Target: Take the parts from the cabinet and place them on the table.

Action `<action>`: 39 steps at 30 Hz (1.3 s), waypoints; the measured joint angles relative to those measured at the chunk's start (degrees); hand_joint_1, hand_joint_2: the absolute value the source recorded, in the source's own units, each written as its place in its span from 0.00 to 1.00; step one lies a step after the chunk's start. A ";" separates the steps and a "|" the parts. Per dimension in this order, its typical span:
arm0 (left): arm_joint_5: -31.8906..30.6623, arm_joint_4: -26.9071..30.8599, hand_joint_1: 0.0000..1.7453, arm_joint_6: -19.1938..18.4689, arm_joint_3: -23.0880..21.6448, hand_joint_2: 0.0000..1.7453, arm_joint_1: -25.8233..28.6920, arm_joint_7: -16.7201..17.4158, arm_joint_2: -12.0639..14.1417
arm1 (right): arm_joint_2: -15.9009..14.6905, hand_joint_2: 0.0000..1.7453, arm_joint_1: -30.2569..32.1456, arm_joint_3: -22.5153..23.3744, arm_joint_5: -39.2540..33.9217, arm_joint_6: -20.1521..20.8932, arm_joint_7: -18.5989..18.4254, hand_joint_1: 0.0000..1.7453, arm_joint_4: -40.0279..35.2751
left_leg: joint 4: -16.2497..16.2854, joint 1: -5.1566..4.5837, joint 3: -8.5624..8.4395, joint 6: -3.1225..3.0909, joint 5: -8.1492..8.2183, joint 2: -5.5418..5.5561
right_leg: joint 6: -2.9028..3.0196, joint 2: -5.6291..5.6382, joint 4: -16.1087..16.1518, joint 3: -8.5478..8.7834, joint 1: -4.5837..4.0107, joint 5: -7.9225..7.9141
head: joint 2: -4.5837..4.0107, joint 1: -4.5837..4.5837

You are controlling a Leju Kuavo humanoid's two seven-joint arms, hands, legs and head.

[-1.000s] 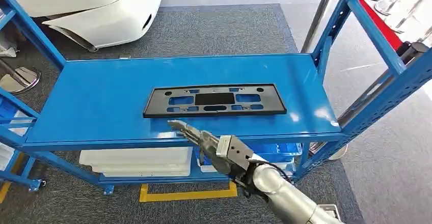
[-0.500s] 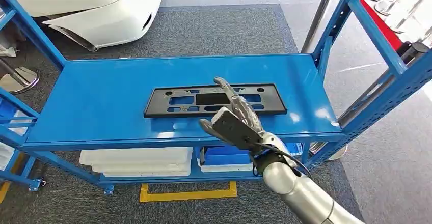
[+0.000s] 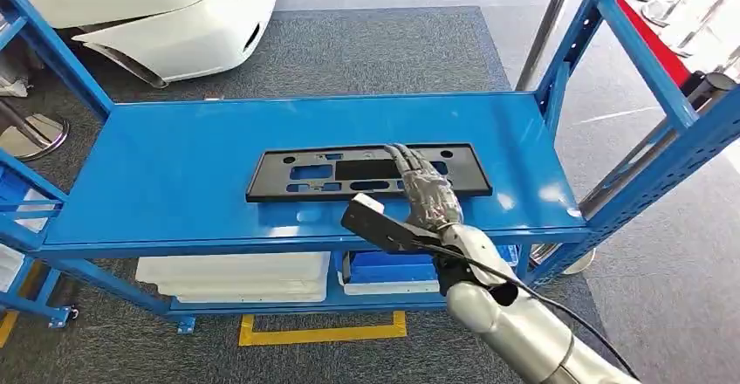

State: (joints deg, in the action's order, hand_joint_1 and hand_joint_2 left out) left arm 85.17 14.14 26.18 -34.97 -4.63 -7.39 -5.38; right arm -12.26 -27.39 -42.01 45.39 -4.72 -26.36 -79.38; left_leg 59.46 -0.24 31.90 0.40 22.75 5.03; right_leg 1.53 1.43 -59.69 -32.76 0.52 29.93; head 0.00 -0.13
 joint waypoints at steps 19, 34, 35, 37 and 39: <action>1.90 0.00 0.00 -0.50 -0.02 0.00 0.01 1.38 0.07 | -4.13 1.00 -1.88 -0.33 2.74 9.93 -0.94 0.00 3.08 | 0.01 0.00 0.01 -0.01 0.00 0.00 | 0.00 -0.01 0.00 -0.01 0.01 0.00 | 0.00 0.00; 3.96 0.00 0.00 0.07 -1.31 0.00 0.00 1.97 0.26 | -6.32 1.00 -5.44 -1.70 3.41 11.45 -1.51 0.00 7.85 | 0.04 -0.01 0.02 -0.01 0.01 0.00 | -0.01 -0.01 0.00 0.00 0.02 -0.01 | 0.00 -0.02; 4.09 0.00 0.00 0.07 -1.33 0.00 0.00 1.95 0.28 | -6.36 1.00 -5.59 -1.81 3.41 11.54 -1.60 0.00 8.11 | 0.04 -0.01 0.02 -0.01 0.01 0.00 | -0.01 -0.01 0.00 -0.01 0.02 -0.01 | 0.00 -0.05; 4.31 0.00 0.00 0.09 -1.36 0.00 0.00 1.84 0.35 | -6.51 1.00 -5.77 -1.92 3.46 11.59 -1.73 0.00 8.50 | 0.04 0.00 0.02 -0.01 0.01 0.00 | -0.01 -0.01 0.00 -0.01 0.02 -0.01 | 0.00 0.00; 4.37 0.00 0.00 0.09 -1.36 0.00 0.00 1.75 0.37 | -6.67 1.00 -6.07 -1.95 3.54 11.59 -1.75 0.00 9.05 | 0.04 0.00 0.02 -0.01 0.01 0.00 | -0.01 -0.01 0.00 -0.01 0.01 -0.01 | 0.00 0.00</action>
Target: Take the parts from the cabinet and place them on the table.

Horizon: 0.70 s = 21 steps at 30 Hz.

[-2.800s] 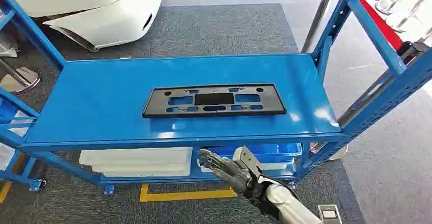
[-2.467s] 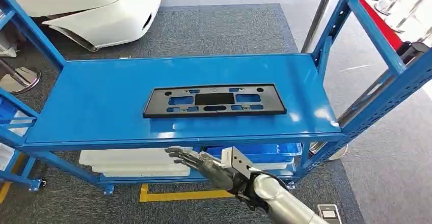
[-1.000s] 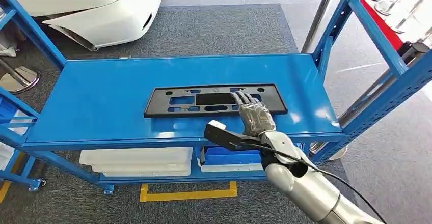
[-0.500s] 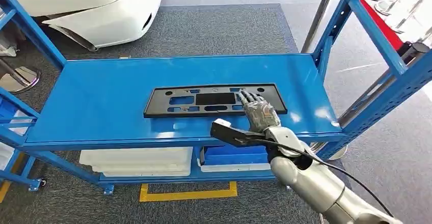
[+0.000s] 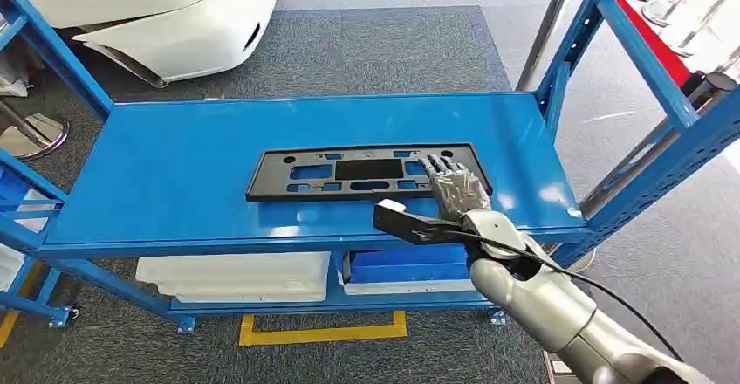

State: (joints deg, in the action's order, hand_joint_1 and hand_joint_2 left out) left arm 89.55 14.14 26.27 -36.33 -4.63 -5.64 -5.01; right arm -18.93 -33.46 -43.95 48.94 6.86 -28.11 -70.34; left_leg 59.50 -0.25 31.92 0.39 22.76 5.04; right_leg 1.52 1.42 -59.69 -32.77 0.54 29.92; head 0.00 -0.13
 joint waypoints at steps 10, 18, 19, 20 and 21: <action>0.00 0.00 0.00 0.00 -0.15 0.00 -0.01 -0.09 0.02 | -0.09 1.00 -1.18 -0.46 0.02 -0.50 2.14 0.00 2.89 | 0.00 0.00 0.01 0.00 0.00 0.00 | 0.00 0.00 0.00 0.00 0.00 0.00 | 0.00 -0.02; 0.35 0.00 0.00 0.00 -1.40 0.00 -0.07 -1.05 0.04 | 0.55 1.00 -1.93 -1.09 -0.96 -3.82 7.19 0.00 5.82 | 0.00 0.00 0.05 0.00 0.00 0.00 | 0.00 -0.02 0.00 0.00 0.00 0.00 | 0.00 -0.04; 0.35 0.00 0.00 0.00 -1.49 0.00 -0.10 -1.12 0.04 | 0.87 1.00 -2.09 -1.24 -0.94 -4.37 7.81 0.00 6.34 | 0.00 0.00 0.06 0.00 0.00 0.00 | 0.00 -0.02 0.00 0.00 0.00 0.00 | 0.00 -0.07; 0.35 0.00 0.00 0.00 -1.51 0.00 -0.12 -1.11 0.04 | 1.22 1.00 -2.27 -1.38 -0.94 -4.94 8.43 0.00 7.04 | 0.00 0.00 0.06 0.00 0.00 0.00 | 0.00 -0.02 0.00 0.00 0.00 0.00 | 0.00 -0.04; 0.33 0.00 0.00 0.11 -1.62 0.00 -0.15 -1.11 0.04 | 1.66 1.00 -2.53 -1.53 -0.92 -5.33 8.99 0.00 7.70 | 0.00 0.00 0.05 0.00 0.00 0.00 | 0.00 -0.02 0.00 0.00 0.00 0.00 | 0.00 -0.02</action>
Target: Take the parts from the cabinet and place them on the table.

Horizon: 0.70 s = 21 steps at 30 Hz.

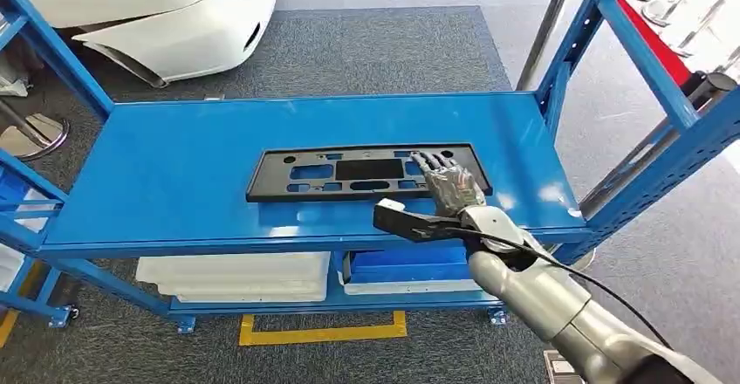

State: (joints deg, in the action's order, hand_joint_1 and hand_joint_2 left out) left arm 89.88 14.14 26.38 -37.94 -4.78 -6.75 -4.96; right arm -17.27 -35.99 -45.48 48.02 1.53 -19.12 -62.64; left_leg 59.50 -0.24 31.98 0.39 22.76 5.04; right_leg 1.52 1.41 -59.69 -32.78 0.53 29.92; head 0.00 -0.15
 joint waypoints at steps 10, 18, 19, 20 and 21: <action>0.02 0.00 0.00 1.03 -2.21 0.00 -0.15 -0.24 0.04 | 2.77 1.00 -2.46 -1.53 -0.52 -1.66 2.14 0.00 5.66 | 0.00 0.00 0.01 -0.01 -0.01 0.02 | 0.00 -0.03 0.00 0.00 0.00 0.00 | 0.00 0.02; 0.02 0.00 0.00 1.03 -2.32 0.00 -0.15 -0.74 0.07 | 3.54 1.00 -3.35 -2.10 -0.55 -3.10 2.53 0.00 8.52 | 0.03 0.00 0.03 -0.01 -0.01 0.02 | -0.01 -0.03 0.00 0.00 0.00 -0.01 | 0.00 -0.02; 0.02 0.00 0.00 1.03 -2.32 0.00 -0.15 -0.74 0.07 | 3.65 1.00 -3.49 -2.19 -0.57 -3.30 2.71 0.00 8.94 | 0.04 0.00 0.03 -0.01 -0.01 0.02 | -0.01 -0.03 0.00 0.00 0.00 -0.01 | 0.00 -0.02; 0.02 0.00 0.00 1.05 -2.38 0.00 -0.15 -0.74 0.07 | 3.76 1.00 -3.67 -2.25 -0.66 -3.49 2.86 0.00 9.50 | 0.04 0.00 0.03 -0.01 -0.01 0.02 | -0.01 -0.03 0.00 0.00 0.00 -0.01 | 0.00 -0.02; 0.02 0.00 0.00 1.18 -2.45 0.00 -0.15 -0.74 0.09 | 3.95 1.00 -3.83 -2.32 -0.72 -3.69 2.99 0.00 9.94 | 0.05 0.00 0.03 -0.01 -0.01 0.02 | -0.02 -0.03 0.00 0.00 0.00 -0.01 | 0.00 0.00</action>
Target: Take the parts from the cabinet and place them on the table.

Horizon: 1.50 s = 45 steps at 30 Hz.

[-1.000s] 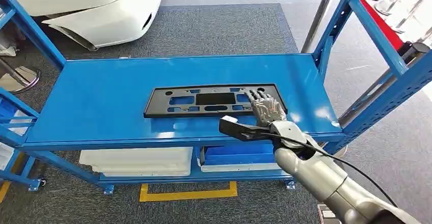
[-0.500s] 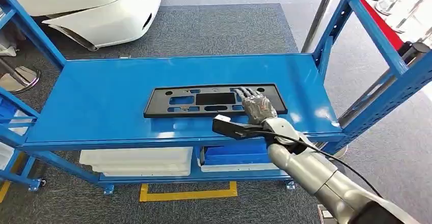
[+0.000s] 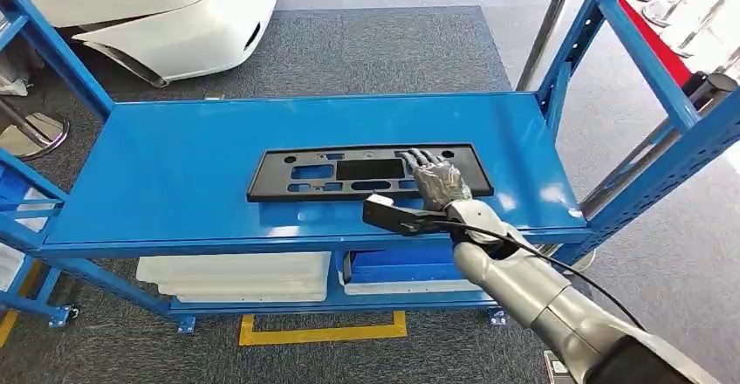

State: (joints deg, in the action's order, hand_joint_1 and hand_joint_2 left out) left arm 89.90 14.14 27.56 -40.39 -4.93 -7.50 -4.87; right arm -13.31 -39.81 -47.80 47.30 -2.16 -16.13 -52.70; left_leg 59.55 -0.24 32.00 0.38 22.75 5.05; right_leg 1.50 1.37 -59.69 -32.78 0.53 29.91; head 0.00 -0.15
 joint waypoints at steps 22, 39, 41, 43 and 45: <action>0.02 0.00 0.00 2.78 -1.44 0.00 -0.02 -0.68 0.02 | 1.84 1.00 -4.51 -0.83 -1.29 -3.30 1.05 1.00 11.76 | 0.04 0.00 0.02 0.00 0.00 0.00 | -0.03 0.00 0.00 -0.01 0.00 -0.02 | 0.00 -0.02; 0.00 0.00 0.00 2.91 -1.42 0.00 -0.02 -1.61 0.02 | 2.25 1.00 -7.16 -1.94 0.81 -4.26 -1.40 1.00 15.34 | 0.09 0.00 -0.01 -0.02 -0.01 0.00 | -0.04 -0.01 0.00 0.03 -0.01 -0.02 | 0.00 0.00; 0.02 0.00 0.00 2.91 -1.40 0.00 -0.02 -2.08 0.02 | 2.25 1.00 -7.16 -2.14 0.92 -5.13 -2.01 1.00 15.34 | 0.11 0.00 -0.01 -0.04 -0.02 0.00 | -0.04 -0.01 0.00 0.05 -0.01 -0.02 | 0.00 0.00; 0.02 0.00 0.00 2.78 -1.35 0.00 -0.02 -2.32 0.04 | 2.25 1.00 -7.11 -2.27 1.50 -6.38 -2.71 1.00 15.34 | 0.14 0.00 0.00 -0.04 -0.03 0.00 | -0.05 0.00 0.00 0.05 -0.01 -0.03 | 0.00 -0.02; 0.02 0.00 0.00 2.62 -1.35 0.00 -0.01 -2.40 0.04 | 2.25 1.00 -6.88 -2.29 2.34 -6.88 -3.92 1.00 15.03 | 0.16 0.00 0.02 -0.04 -0.03 0.00 | -0.08 0.01 0.00 0.04 -0.01 -0.05 | 0.00 -0.02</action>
State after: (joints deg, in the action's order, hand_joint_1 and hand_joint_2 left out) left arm 89.92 14.14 30.18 -41.75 -4.94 -9.90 -4.83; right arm -11.06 -46.69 -50.10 49.64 -9.05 -20.04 -37.66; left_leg 59.70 -0.24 32.02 0.34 22.72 5.05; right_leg 1.42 1.38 -59.69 -32.73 0.52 29.86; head 0.00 -0.17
